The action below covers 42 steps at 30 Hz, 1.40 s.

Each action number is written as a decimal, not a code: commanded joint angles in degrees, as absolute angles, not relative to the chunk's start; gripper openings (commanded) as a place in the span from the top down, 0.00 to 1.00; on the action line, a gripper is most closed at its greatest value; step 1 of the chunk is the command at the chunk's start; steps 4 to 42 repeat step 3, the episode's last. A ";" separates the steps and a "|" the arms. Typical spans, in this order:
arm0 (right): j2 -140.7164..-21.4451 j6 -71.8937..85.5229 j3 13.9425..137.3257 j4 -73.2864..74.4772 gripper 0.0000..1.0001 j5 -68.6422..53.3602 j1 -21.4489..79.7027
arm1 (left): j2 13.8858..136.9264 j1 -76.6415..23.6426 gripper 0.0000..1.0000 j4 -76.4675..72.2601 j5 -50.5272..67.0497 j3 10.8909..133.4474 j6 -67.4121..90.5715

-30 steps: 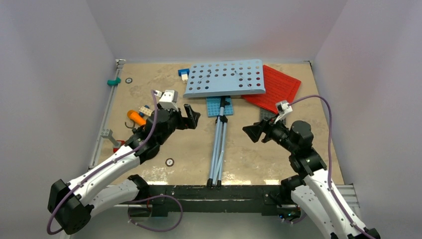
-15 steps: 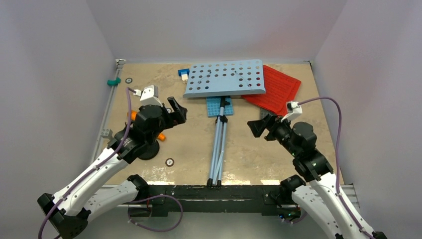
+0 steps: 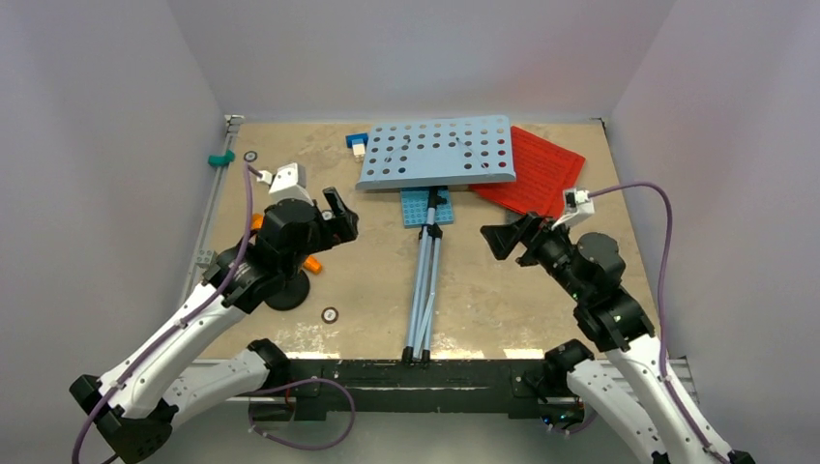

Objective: Pack up the instrument practice props

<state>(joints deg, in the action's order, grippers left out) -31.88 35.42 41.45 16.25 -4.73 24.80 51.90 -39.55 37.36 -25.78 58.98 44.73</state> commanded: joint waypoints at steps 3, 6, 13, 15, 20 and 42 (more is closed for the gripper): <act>-33.33 36.34 39.41 12.21 0.01 -2.85 25.05 | 48.67 -39.64 0.00 34.58 -26.81 55.62 39.66; -33.33 36.34 39.41 12.21 0.01 -2.85 25.05 | 48.67 -39.64 0.00 34.58 -26.81 55.62 39.66; -33.33 36.34 39.41 12.21 0.01 -2.85 25.05 | 48.67 -39.64 0.00 34.58 -26.81 55.62 39.66; -33.33 36.34 39.41 12.21 0.01 -2.85 25.05 | 48.67 -39.64 0.00 34.58 -26.81 55.62 39.66; -33.33 36.34 39.41 12.21 0.01 -2.85 25.05 | 48.67 -39.64 0.00 34.58 -26.81 55.62 39.66; -33.33 36.34 39.41 12.21 0.01 -2.85 25.05 | 48.67 -39.64 0.00 34.58 -26.81 55.62 39.66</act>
